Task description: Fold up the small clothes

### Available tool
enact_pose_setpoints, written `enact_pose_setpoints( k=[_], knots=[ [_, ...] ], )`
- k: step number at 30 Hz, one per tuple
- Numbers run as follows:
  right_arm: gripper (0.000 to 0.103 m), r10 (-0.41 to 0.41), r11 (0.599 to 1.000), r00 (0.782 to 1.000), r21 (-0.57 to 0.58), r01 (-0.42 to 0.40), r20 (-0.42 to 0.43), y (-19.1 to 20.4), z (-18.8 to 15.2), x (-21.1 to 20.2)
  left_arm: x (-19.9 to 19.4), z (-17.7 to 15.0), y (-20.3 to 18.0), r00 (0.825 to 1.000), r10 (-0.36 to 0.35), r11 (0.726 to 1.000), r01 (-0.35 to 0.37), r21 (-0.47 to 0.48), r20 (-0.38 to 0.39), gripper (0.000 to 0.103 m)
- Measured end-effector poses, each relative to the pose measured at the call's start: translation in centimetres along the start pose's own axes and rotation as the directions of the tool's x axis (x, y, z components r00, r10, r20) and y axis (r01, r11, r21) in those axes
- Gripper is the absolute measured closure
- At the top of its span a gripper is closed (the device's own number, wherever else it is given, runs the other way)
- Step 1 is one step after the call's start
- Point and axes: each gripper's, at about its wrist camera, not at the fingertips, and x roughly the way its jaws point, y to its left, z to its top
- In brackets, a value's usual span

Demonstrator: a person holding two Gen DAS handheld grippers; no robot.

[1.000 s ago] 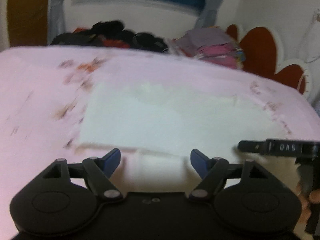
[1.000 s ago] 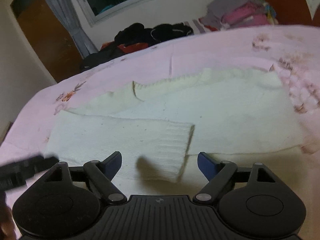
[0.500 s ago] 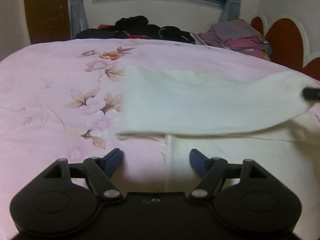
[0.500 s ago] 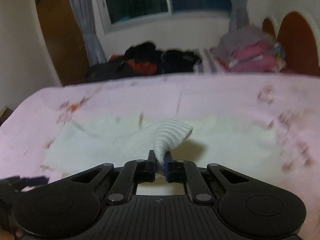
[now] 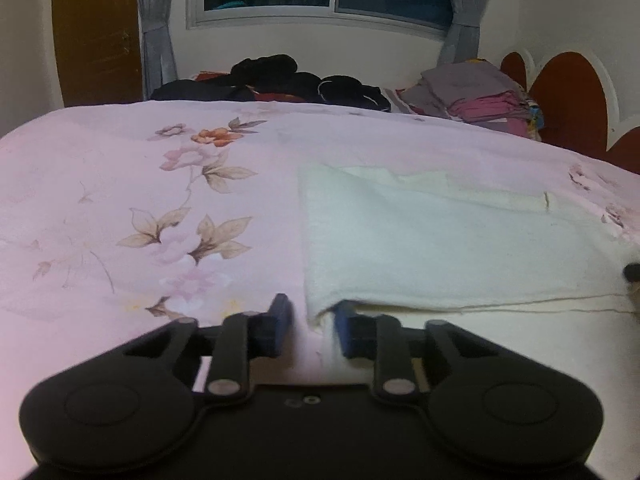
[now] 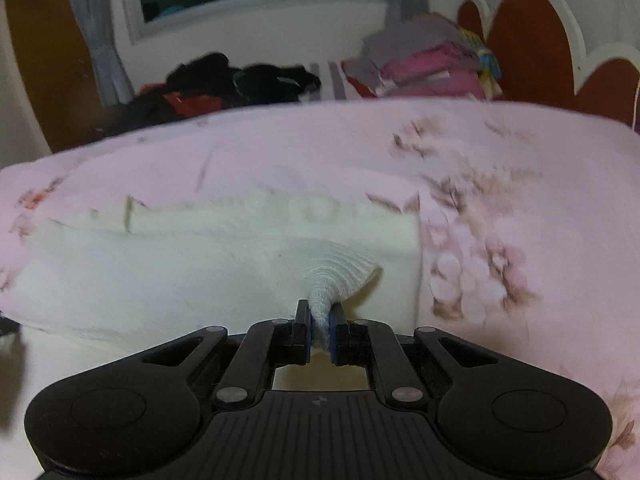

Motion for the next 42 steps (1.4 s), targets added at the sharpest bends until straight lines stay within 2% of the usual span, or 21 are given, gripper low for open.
enact_pose_setpoints(
  k=[5,9,11,12,13,15,18,21,26,29,31,33,36,39,41,42],
  knots=[
    [0.095,0.0,1.0,1.0,0.015,0.0,-0.005,-1.1,-0.4,-0.1,-0.3,0.2,0.9,0.999,-0.025,1.0,0.025,0.003,-0.02,0.081],
    [0.091,-0.004,1.0,1.0,0.027,0.004,-0.008,-1.4,-0.7,-1.2,-1.0,0.6,1.7,0.997,-0.045,0.999,0.044,-0.014,-0.059,0.075],
    [0.072,-0.028,0.999,0.999,0.045,0.027,0.017,-1.8,-0.6,-2.0,-1.7,0.7,2.5,0.996,-0.057,0.997,0.054,-0.047,-0.07,0.071],
    [0.046,-0.059,0.997,0.997,0.046,0.057,0.041,-1.8,-0.5,-2.5,-2.2,0.9,3.0,0.996,-0.066,0.996,0.061,-0.072,-0.068,0.071],
    [0.028,-0.085,0.996,0.994,0.048,0.081,0.076,-2.0,-0.4,-2.9,-2.8,1.2,3.5,0.995,-0.078,0.992,0.072,-0.101,-0.057,0.071],
    [0.028,-0.075,0.996,0.99,0.058,0.069,0.117,-2.2,0.1,-3.4,-3.3,1.8,3.7,0.996,-0.086,0.989,0.081,-0.122,-0.036,0.071],
    [0.029,-0.048,0.998,0.992,0.055,0.042,0.12,-1.4,0.8,-2.7,-2.7,3.3,2.9,0.994,-0.108,0.986,0.105,-0.13,-0.02,0.071],
    [0.054,-0.021,0.999,0.995,0.04,0.017,0.097,0.1,1.0,-1.3,-0.8,4.5,1.1,0.992,-0.128,0.985,0.125,-0.116,-0.022,0.071],
    [0.055,0.022,0.999,0.997,0.022,-0.024,0.078,2.2,1.4,0.5,3.1,5.6,-2.0,0.987,-0.154,0.987,0.151,-0.047,-0.054,0.071],
    [0.055,0.012,1.0,0.998,0.004,-0.012,0.066,2.2,1.7,1.6,5.3,5.8,-2.0,0.99,-0.124,0.992,0.121,-0.046,-0.074,0.071],
    [0.055,-0.024,1.0,0.999,-0.003,0.024,0.046,1.5,1.5,2.7,6.4,5.8,-1.3,0.991,-0.098,0.994,0.094,-0.051,-0.091,0.069],
    [0.055,-0.056,0.998,0.997,0.024,0.055,0.044,0.1,1.4,3.2,6.5,5.7,-0.6,0.99,-0.109,0.992,0.103,-0.077,-0.086,0.069],
    [0.055,-0.105,0.993,0.993,0.059,0.102,0.054,-0.6,1.8,2.7,6.1,6.2,-0.8,0.991,-0.101,0.993,0.096,-0.062,-0.083,0.071],
    [0.055,-0.08,0.995,0.994,0.061,0.075,0.075,-0.3,1.8,2.4,6.1,6.7,-1.2,0.993,-0.098,0.994,0.094,-0.064,-0.064,0.069],
    [0.055,-0.101,0.995,0.994,0.015,0.1,0.043,0.1,1.6,3.4,6.8,6.8,-1.4,0.994,-0.083,0.995,0.078,-0.06,-0.078,0.069],
    [0.055,-0.095,0.995,0.994,0.03,0.093,0.045,-0.2,1.5,3.4,7.0,6.8,-1.4,0.993,-0.08,0.995,0.075,-0.061,-0.085,0.068]
  ],
)
